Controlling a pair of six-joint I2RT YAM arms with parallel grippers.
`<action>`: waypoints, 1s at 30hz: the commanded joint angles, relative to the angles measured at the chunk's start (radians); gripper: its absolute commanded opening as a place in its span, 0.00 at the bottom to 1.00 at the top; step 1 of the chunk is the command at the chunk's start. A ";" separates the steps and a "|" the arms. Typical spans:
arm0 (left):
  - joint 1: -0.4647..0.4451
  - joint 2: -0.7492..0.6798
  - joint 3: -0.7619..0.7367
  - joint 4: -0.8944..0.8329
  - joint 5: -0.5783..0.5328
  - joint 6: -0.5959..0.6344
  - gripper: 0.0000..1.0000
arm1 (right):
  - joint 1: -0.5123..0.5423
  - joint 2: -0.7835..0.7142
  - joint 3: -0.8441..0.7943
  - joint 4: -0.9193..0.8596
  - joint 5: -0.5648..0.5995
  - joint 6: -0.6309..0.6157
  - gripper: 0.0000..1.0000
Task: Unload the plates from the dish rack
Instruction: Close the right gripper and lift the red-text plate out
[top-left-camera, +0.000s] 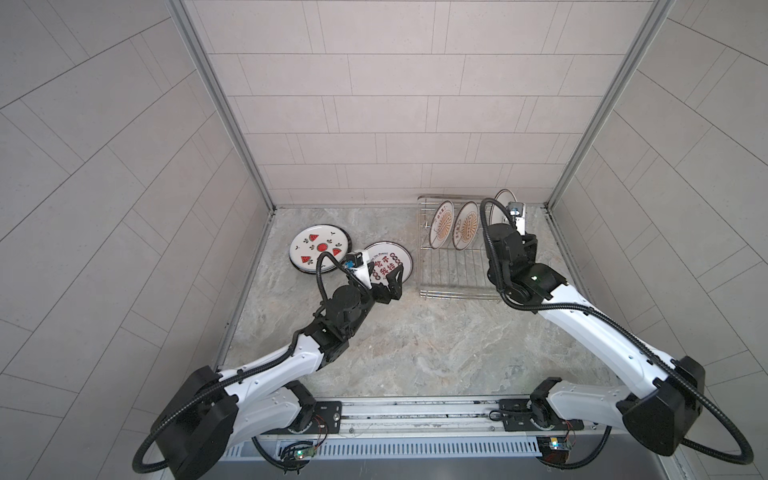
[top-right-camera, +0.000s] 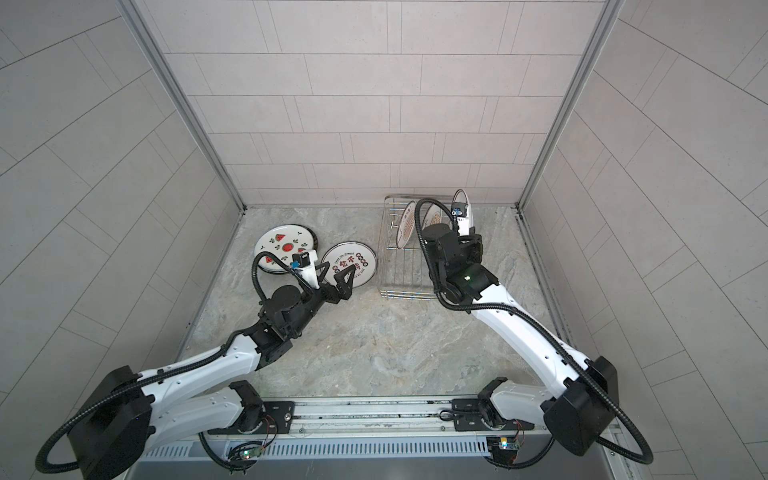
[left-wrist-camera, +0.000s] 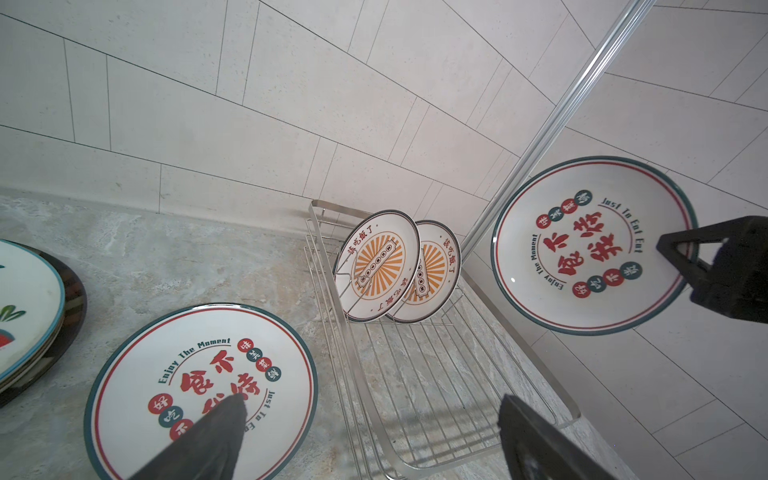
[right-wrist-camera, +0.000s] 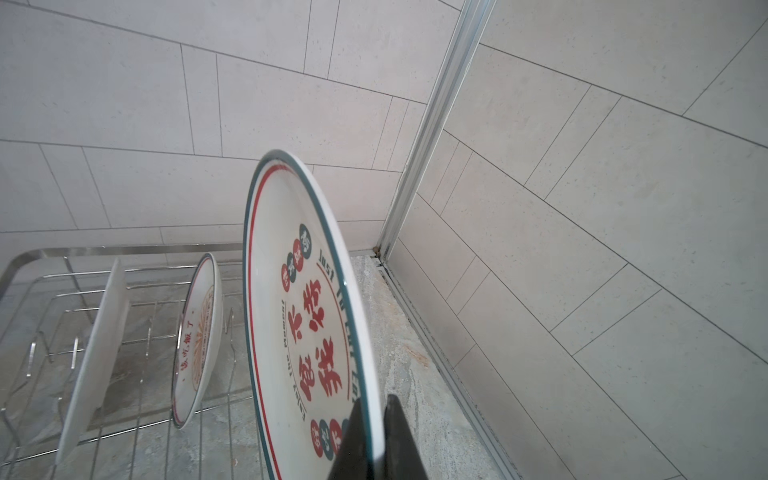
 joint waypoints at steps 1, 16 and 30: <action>0.014 -0.023 -0.008 -0.001 0.042 0.016 1.00 | -0.014 -0.134 -0.078 0.123 -0.190 0.040 0.01; 0.185 -0.114 -0.085 0.076 0.298 -0.110 1.00 | -0.088 -0.221 -0.250 0.438 -1.034 0.100 0.00; 0.188 -0.057 -0.078 0.163 0.350 -0.166 0.97 | -0.144 -0.079 -0.237 0.593 -1.552 0.149 0.00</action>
